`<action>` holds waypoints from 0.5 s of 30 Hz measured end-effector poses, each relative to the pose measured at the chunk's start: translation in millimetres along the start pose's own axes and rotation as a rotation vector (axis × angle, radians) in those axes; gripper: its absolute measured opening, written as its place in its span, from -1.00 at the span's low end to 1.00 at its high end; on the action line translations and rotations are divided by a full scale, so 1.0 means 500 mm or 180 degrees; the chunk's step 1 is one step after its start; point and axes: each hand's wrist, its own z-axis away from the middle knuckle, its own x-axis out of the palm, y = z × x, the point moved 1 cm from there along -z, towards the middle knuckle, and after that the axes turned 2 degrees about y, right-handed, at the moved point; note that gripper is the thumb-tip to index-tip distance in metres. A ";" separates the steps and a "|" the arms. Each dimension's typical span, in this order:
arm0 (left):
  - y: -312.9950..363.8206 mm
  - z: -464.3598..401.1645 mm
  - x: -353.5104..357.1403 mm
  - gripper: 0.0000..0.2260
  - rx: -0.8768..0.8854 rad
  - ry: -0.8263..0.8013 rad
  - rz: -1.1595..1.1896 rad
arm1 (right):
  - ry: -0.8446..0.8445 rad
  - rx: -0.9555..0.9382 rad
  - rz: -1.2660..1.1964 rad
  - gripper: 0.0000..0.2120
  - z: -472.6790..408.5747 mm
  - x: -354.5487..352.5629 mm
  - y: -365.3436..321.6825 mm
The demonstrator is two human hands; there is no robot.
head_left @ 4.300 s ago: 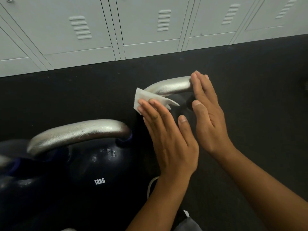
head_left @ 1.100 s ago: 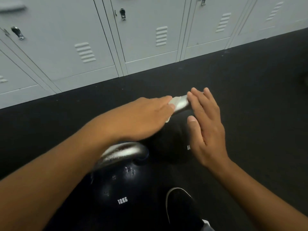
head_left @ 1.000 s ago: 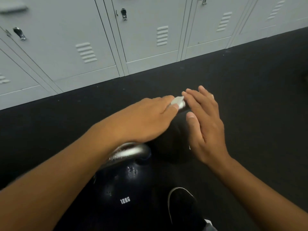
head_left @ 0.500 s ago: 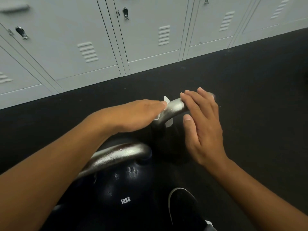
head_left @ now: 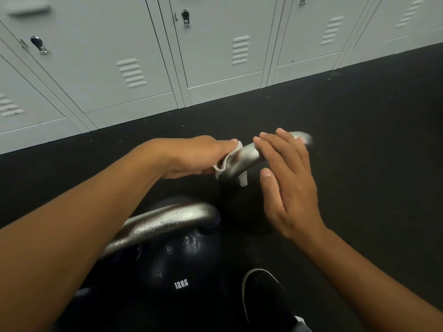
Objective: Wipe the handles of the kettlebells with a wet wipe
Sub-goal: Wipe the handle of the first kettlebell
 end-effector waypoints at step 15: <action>-0.015 0.013 0.006 -0.49 0.0217 0.0162 -0.0028 | -0.0212 -0.0148 0.0073 -0.51 0.007 -0.013 0.023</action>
